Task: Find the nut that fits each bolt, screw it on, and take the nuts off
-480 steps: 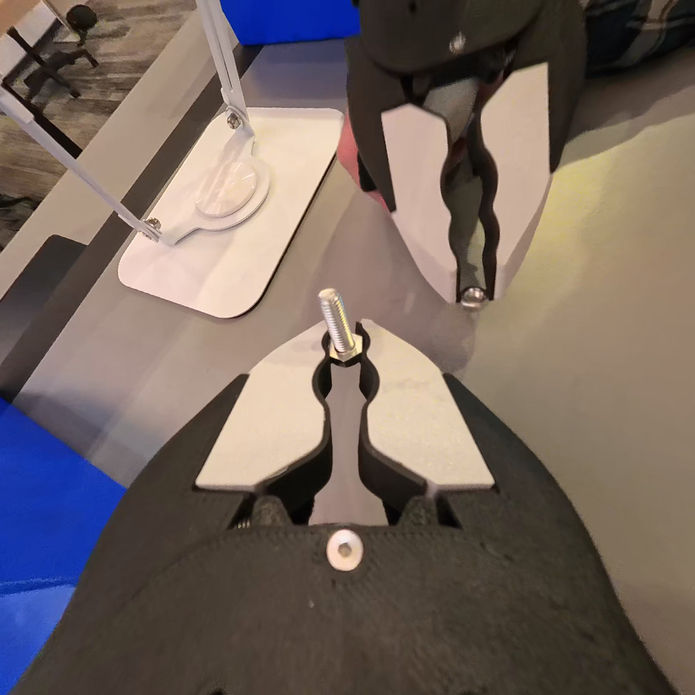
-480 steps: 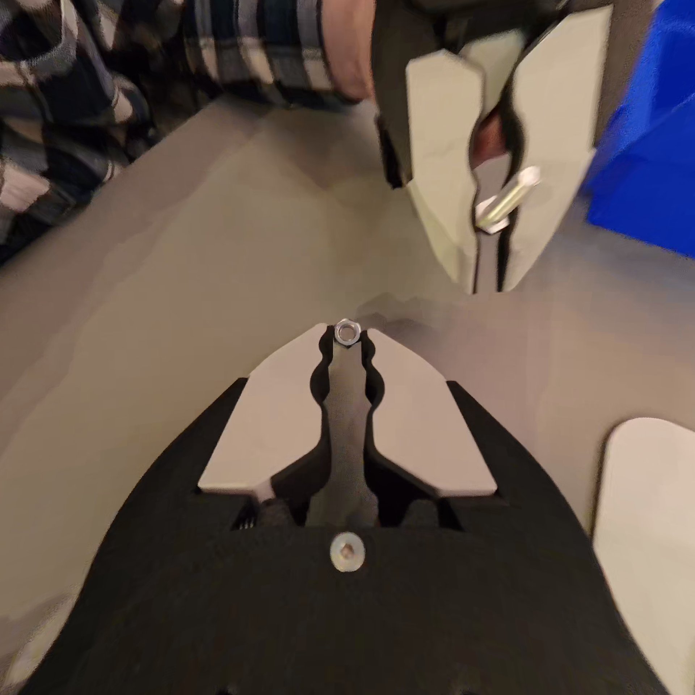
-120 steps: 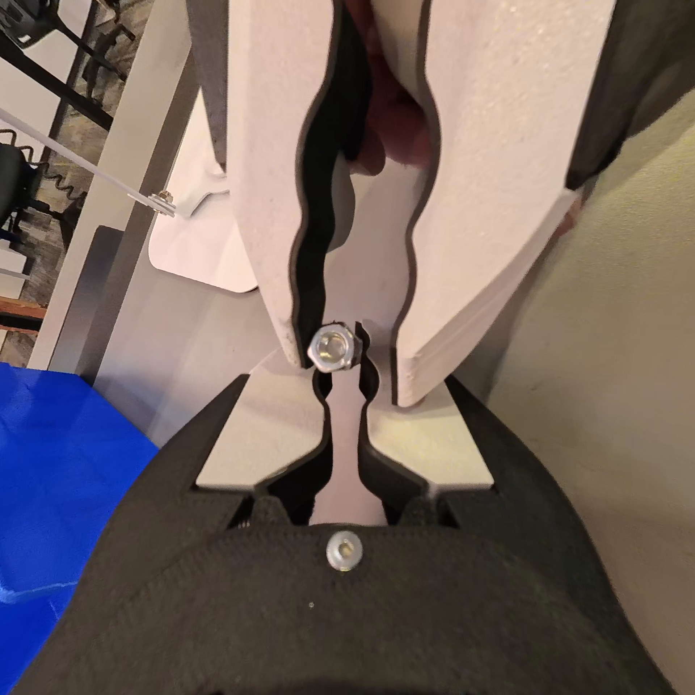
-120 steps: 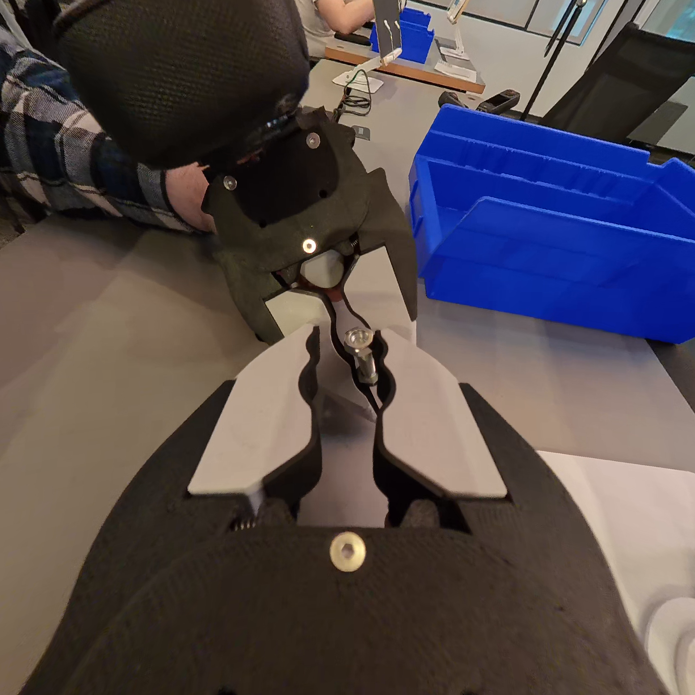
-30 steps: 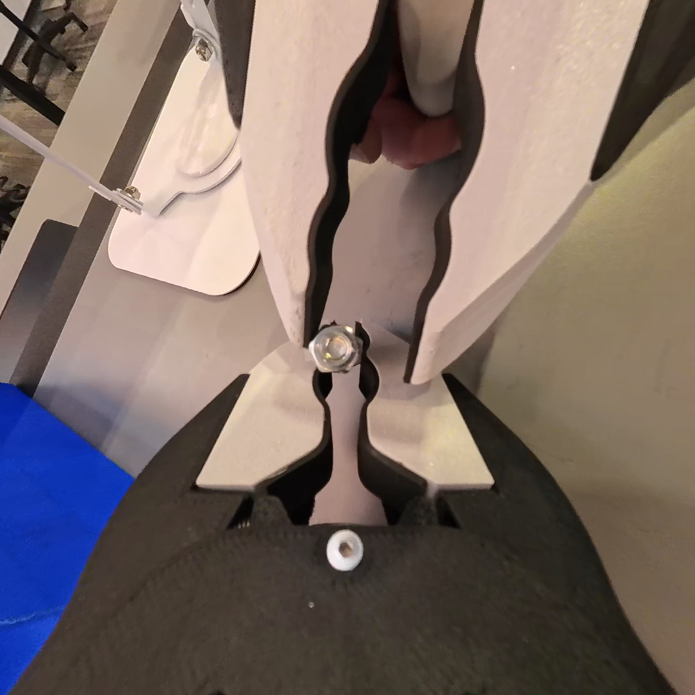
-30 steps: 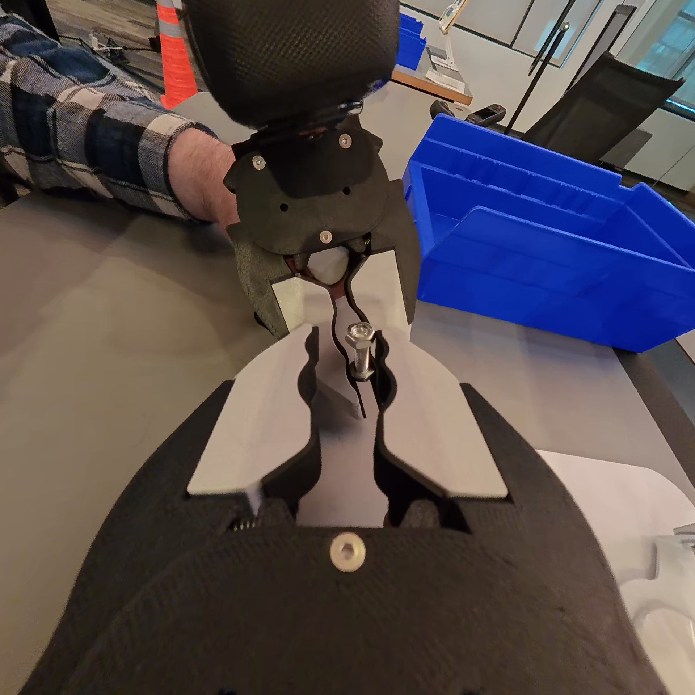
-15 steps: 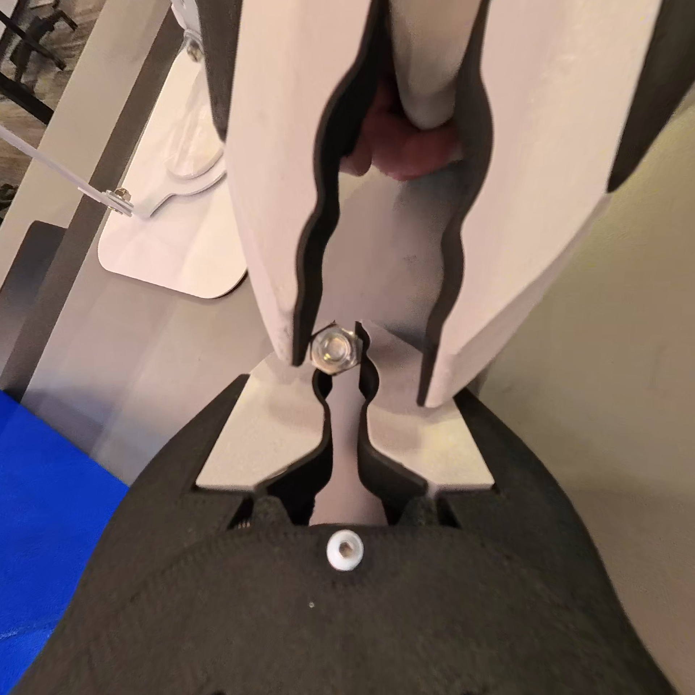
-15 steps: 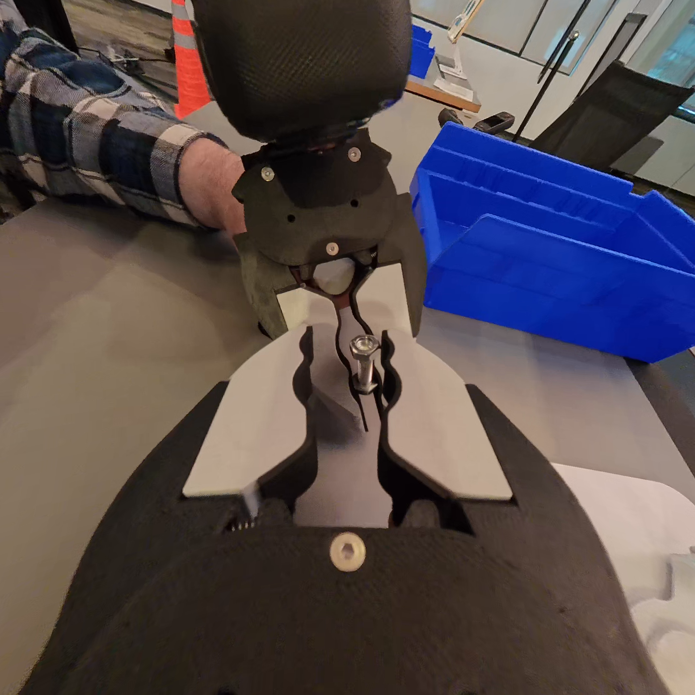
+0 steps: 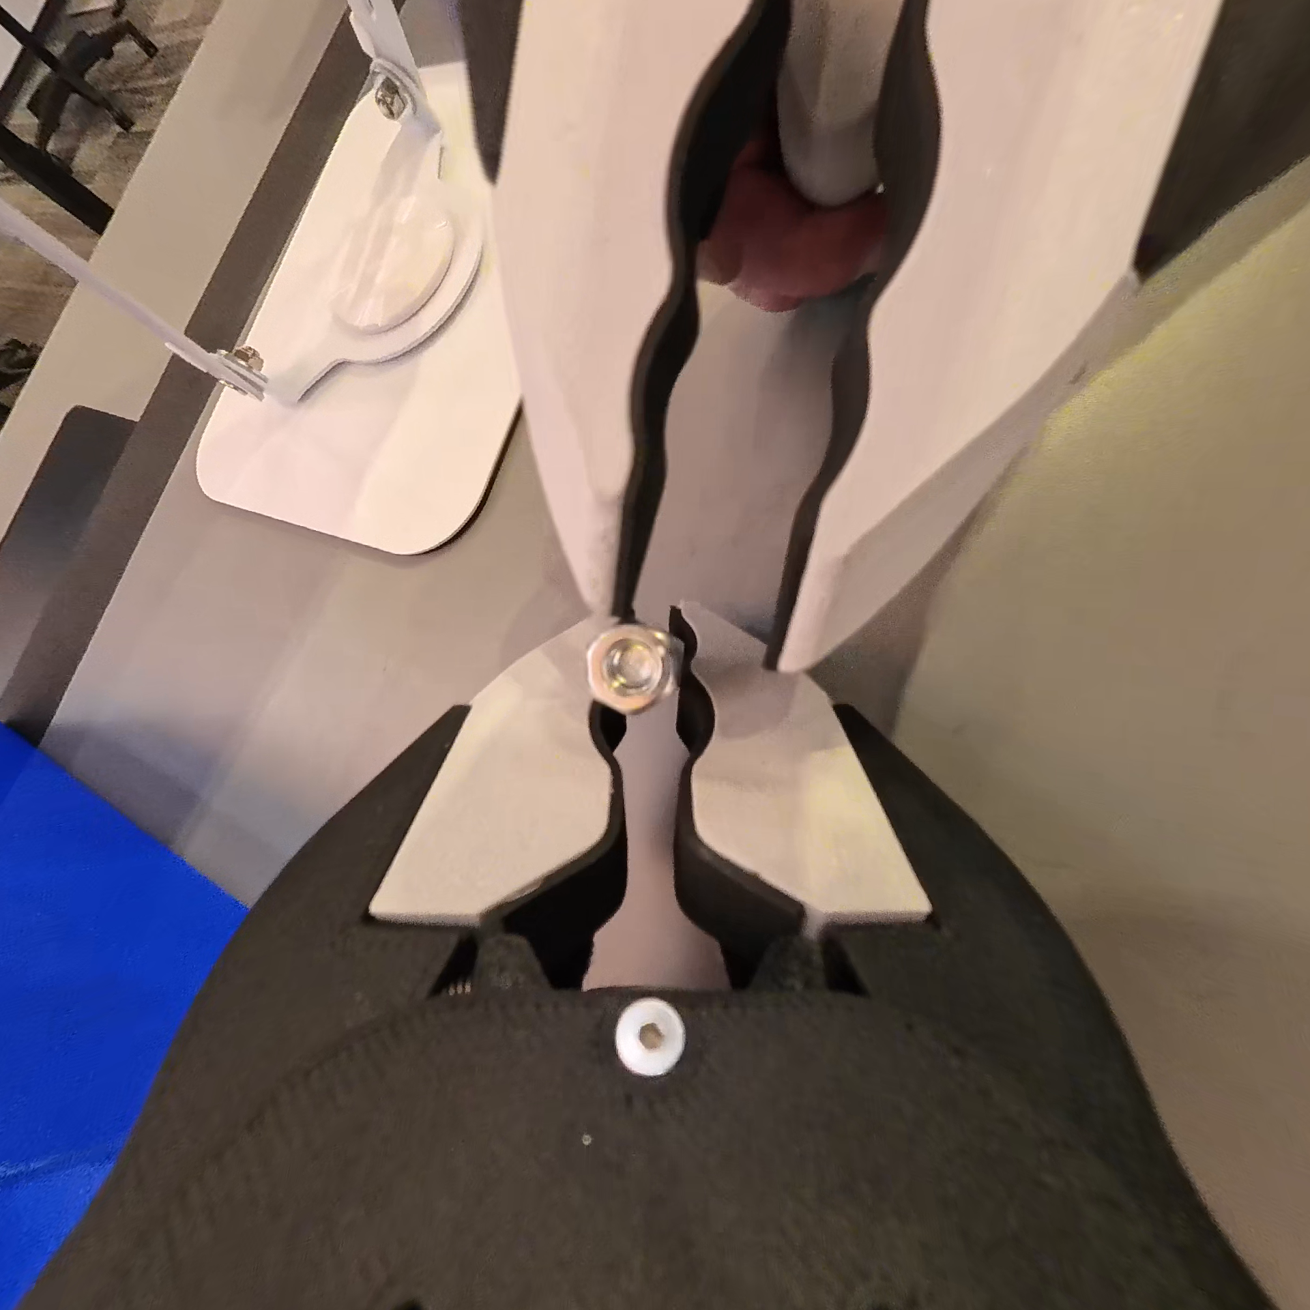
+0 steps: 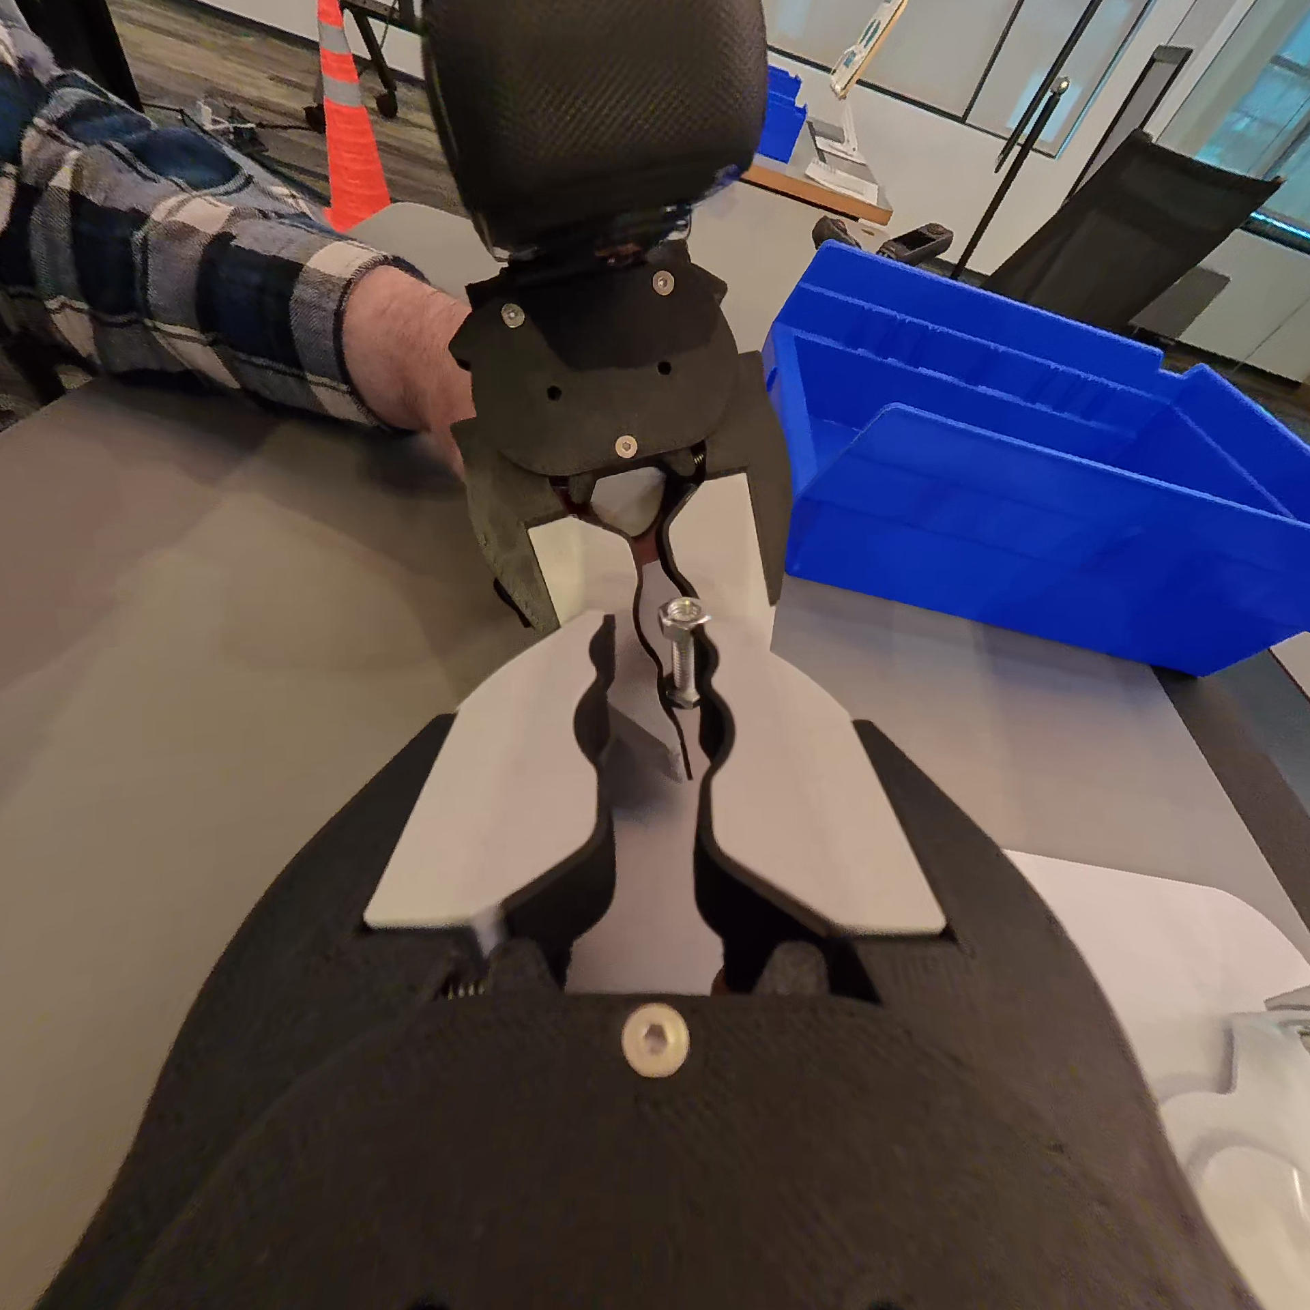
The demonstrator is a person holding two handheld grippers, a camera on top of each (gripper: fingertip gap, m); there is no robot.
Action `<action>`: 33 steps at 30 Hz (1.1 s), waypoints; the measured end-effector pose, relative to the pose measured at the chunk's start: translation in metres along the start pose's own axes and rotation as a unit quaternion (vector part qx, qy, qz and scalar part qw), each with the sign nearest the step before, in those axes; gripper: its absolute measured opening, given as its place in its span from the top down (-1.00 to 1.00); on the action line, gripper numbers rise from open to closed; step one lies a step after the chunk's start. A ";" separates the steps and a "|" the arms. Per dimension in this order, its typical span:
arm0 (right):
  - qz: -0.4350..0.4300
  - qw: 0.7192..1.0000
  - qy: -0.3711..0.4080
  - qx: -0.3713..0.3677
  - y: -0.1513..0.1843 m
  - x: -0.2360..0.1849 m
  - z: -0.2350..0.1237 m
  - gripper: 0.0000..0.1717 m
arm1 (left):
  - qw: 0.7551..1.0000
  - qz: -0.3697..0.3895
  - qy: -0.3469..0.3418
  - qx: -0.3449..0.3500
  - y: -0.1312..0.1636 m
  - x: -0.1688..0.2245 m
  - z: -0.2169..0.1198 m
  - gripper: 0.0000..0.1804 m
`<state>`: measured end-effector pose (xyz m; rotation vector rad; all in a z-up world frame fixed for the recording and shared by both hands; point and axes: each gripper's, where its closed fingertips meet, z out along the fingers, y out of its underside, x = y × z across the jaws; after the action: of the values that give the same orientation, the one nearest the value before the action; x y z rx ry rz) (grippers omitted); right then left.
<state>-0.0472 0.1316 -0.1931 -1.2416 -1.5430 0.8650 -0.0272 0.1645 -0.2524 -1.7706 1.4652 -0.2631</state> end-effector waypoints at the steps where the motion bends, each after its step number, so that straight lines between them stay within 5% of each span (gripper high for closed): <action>1: 0.000 1.000 -0.002 0.004 -0.001 0.000 -0.001 0.80 | 1.000 -0.002 0.000 0.001 0.000 -0.001 -0.001 0.90; 9: 0.011 1.000 0.002 -0.003 0.001 0.002 0.005 0.56 | 1.000 0.002 0.003 -0.001 -0.001 0.002 0.002 0.90; 17: -0.001 1.000 -0.006 -0.007 0.003 -0.002 0.003 0.63 | 1.000 -0.002 0.001 0.003 -0.001 0.000 0.000 0.90; 20: 0.010 1.000 -0.019 0.003 0.003 -0.002 -0.001 0.83 | 1.000 -0.007 0.000 0.002 0.000 -0.001 -0.001 0.90; 26: 0.026 1.000 -0.009 0.005 0.003 0.004 0.003 0.56 | 1.000 -0.002 0.008 -0.001 -0.001 0.004 0.002 0.90; 33: 0.000 1.000 -0.020 0.001 0.001 -0.006 0.004 0.60 | 1.000 -0.003 0.008 0.001 -0.002 0.003 0.001 0.90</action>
<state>-0.0502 0.1266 -0.1968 -1.2296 -1.5731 0.8960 -0.0243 0.1621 -0.2531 -1.7743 1.4708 -0.2817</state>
